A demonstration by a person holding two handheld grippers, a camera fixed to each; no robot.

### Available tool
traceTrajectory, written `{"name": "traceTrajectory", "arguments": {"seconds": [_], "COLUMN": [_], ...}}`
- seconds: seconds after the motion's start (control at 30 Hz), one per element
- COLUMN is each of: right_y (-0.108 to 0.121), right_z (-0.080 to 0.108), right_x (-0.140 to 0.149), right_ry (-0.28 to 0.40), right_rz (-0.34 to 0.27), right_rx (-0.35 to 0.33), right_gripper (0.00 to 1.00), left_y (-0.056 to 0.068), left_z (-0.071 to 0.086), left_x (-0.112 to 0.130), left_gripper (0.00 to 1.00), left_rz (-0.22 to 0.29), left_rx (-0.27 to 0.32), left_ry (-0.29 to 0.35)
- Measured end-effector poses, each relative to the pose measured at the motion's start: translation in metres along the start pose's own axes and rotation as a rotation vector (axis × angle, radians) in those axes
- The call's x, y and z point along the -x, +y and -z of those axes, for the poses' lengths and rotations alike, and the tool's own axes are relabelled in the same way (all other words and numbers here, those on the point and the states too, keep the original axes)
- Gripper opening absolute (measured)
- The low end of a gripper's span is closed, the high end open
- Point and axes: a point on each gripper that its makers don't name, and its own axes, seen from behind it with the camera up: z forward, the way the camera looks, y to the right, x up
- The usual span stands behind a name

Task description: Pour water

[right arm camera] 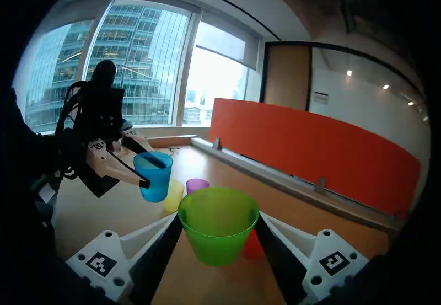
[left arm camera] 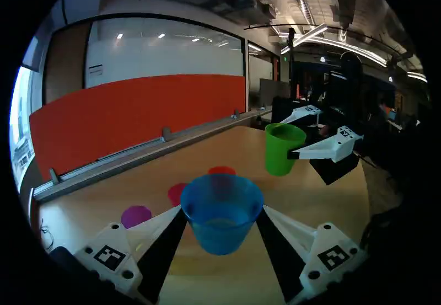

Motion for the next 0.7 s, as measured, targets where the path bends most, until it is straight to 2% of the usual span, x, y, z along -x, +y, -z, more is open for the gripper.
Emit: {"name": "traceTrajectory", "arguments": {"seconds": [0.3, 0.7], "right_y": [0.004, 0.007], "right_z": [0.003, 0.003], "right_x": [-0.014, -0.029], "right_ry": [0.051, 0.095], "right_rz": [-0.01, -0.026], "right_rx": [0.023, 0.033], "right_gripper": [0.92, 0.92], "left_y": [-0.007, -0.006], "left_z": [0.011, 0.016], "left_x": [-0.03, -0.059], "left_gripper": [0.84, 0.85], "left_rz": [0.01, 0.004], "left_rx": [-0.022, -0.029], "left_ry": [0.094, 0.173]}}
